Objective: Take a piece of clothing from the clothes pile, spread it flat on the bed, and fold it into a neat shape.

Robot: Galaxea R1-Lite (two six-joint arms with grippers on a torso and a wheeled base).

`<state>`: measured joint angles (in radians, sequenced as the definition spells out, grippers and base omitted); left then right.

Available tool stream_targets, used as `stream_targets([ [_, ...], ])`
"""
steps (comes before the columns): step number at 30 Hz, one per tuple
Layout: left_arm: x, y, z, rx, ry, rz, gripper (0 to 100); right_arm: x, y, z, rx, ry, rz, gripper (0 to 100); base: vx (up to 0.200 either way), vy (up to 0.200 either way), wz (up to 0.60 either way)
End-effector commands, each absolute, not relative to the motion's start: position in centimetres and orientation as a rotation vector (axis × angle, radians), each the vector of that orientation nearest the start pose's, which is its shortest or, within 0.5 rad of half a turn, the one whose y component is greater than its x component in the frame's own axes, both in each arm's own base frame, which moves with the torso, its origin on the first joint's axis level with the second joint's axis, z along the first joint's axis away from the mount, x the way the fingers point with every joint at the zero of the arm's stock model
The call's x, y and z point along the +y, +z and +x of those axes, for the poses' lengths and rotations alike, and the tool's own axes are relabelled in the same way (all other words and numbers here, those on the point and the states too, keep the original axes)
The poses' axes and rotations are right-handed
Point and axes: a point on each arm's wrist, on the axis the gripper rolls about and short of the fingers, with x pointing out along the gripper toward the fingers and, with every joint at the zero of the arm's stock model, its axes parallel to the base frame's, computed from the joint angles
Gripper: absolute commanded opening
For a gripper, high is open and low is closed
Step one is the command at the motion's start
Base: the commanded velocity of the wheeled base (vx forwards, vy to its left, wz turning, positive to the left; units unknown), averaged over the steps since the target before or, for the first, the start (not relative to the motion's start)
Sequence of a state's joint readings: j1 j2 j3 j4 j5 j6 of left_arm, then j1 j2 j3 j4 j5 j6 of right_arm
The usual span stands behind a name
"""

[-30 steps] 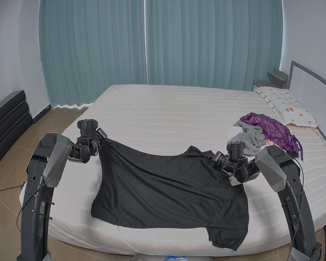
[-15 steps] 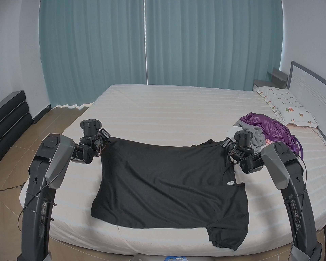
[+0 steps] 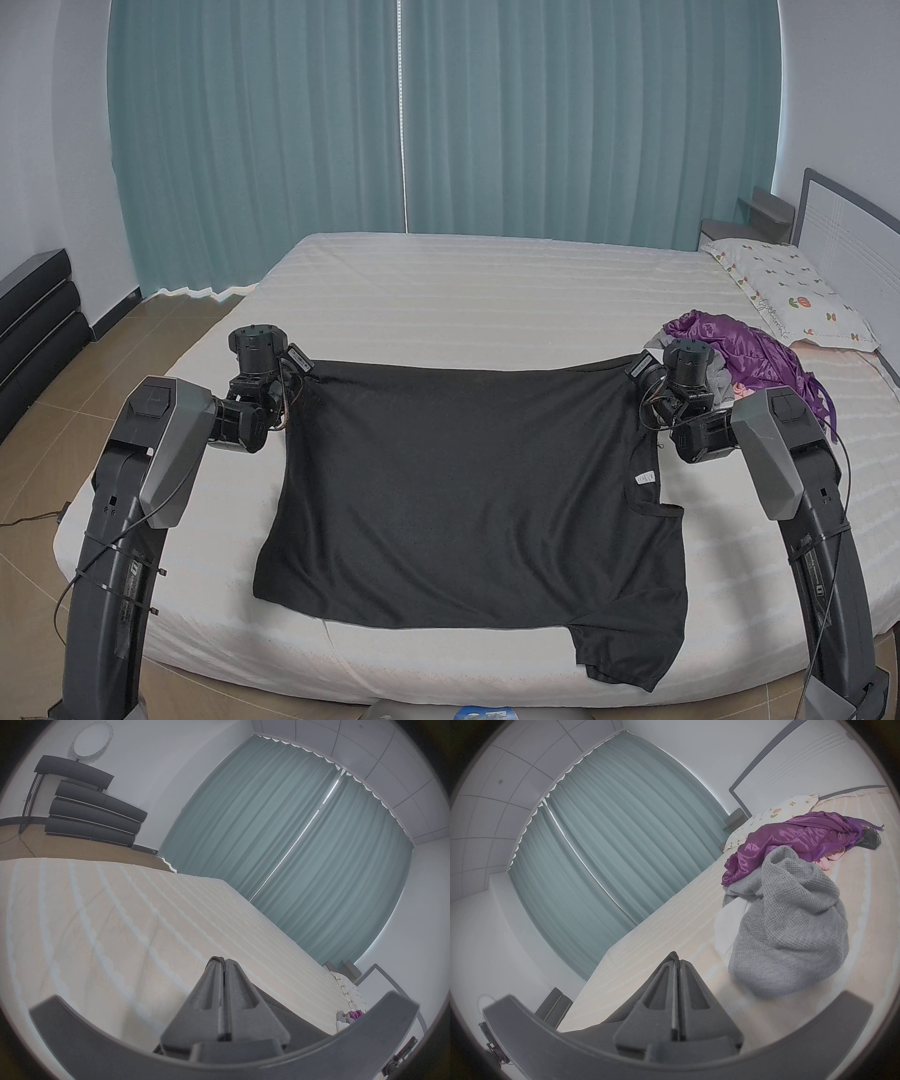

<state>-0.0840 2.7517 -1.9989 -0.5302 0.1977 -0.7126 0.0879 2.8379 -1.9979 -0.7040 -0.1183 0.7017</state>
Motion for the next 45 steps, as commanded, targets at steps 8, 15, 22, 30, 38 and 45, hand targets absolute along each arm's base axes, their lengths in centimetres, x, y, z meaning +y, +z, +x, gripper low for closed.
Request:
stream_targets([
  [8,-4.5,-0.3,55.6,0.214,0.185,-0.67,0,4.3,-4.4,55.8,0.171,-0.1,0.643,0,0.0,0.0,0.0],
  [15,-4.6,-1.6,55.5,0.244,0.178,-0.668,0,4.6,-6.7,55.5,0.223,-0.108,0.635,0,0.0,0.0,0.0],
  [22,-4.7,-2.9,55.5,0.266,0.183,-0.664,100,5.5,-7.2,55.2,0.278,-0.116,0.627,100,0.0,0.0,0.0],
  [30,-4.1,-2.0,55.2,0.263,0.22,-0.662,100,3.8,-2.7,53.8,0.243,-0.141,0.685,100,0.0,0.0,0.0],
  [38,-2.3,4.4,49.1,0.36,0.185,-0.681,100,2.3,2.8,46.2,0.294,-0.047,0.78,100,0.0,0.0,0.0],
  [45,-1.5,5.6,41.9,0.454,0.146,-0.712,100,2.8,3.9,38.2,0.438,0.035,0.896,100,0.0,0.0,0.0],
])
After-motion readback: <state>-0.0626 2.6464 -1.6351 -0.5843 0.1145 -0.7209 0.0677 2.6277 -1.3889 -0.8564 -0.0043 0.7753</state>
